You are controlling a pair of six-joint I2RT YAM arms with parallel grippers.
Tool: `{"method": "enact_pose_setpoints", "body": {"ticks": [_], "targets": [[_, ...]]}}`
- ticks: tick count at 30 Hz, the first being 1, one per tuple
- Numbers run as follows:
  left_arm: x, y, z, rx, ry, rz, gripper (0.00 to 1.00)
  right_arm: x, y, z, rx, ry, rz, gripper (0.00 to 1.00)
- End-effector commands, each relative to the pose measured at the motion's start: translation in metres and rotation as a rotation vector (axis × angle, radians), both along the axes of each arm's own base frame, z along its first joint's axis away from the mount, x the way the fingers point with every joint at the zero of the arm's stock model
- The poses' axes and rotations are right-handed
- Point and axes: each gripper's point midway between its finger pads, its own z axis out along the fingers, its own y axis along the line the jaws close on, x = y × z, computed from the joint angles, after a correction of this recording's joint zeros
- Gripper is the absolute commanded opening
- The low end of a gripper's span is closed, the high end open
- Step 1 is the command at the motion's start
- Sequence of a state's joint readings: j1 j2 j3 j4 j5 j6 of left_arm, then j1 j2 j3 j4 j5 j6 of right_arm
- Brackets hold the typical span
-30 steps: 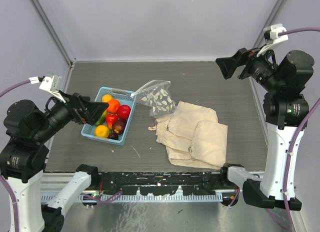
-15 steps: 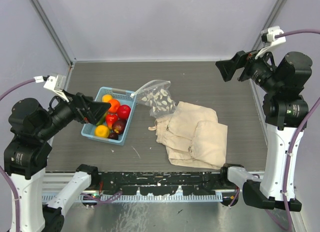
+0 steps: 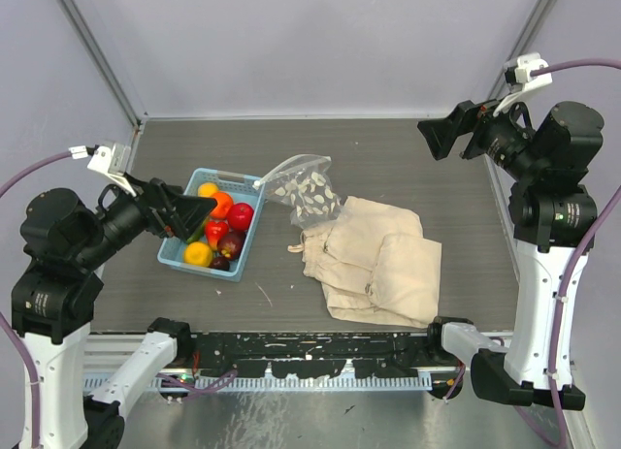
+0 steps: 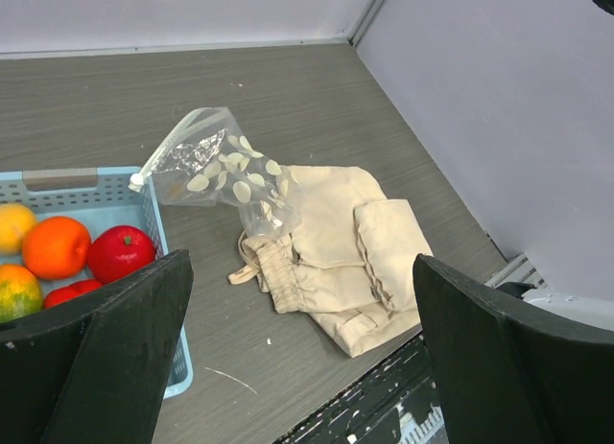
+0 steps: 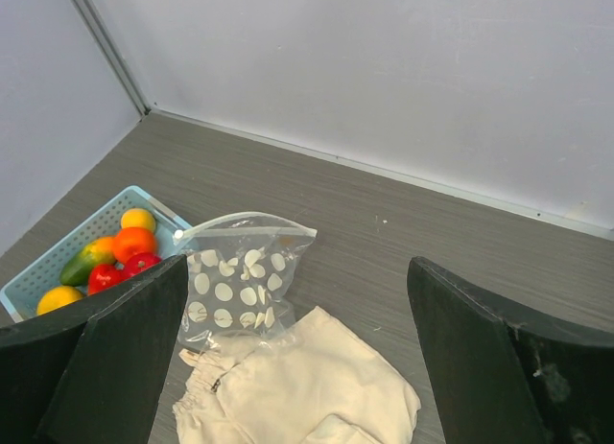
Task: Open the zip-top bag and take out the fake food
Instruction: Reset both arms
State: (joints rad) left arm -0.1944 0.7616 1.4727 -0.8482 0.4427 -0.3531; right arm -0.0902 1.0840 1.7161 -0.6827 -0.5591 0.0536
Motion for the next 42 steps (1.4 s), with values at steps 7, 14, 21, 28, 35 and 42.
{"method": "enact_pose_setpoints", "body": {"ticks": [7, 14, 21, 28, 35, 42], "targets": [[0.0007, -0.0041, 0.0119, -0.017, -0.054, -0.024, 0.98, -0.0058, -0.0013, 0.0096, -0.018, -0.052, -0.003, 1.0], [0.0, -0.0043, 0.0112, -0.013, -0.053, -0.027, 0.98, -0.0068, -0.0017, 0.0051, -0.017, -0.044, -0.006, 1.0], [-0.0017, -0.004, 0.0102, -0.013, -0.052, -0.027, 0.98, -0.0072, -0.0009, 0.0056, -0.017, -0.045, -0.001, 1.0], [-0.0029, -0.0007, 0.0111, -0.004, -0.066, -0.011, 0.98, -0.0081, -0.001, 0.0056, -0.018, -0.046, -0.002, 1.0], [-0.0033, -0.0006, 0.0088, 0.001, -0.061, -0.013, 0.98, -0.0078, -0.0013, 0.0036, -0.018, -0.042, -0.004, 1.0], [-0.0033, 0.002, 0.0099, 0.008, -0.073, 0.001, 0.98, -0.0077, -0.0025, 0.0031, -0.022, -0.042, -0.011, 1.0]]}}
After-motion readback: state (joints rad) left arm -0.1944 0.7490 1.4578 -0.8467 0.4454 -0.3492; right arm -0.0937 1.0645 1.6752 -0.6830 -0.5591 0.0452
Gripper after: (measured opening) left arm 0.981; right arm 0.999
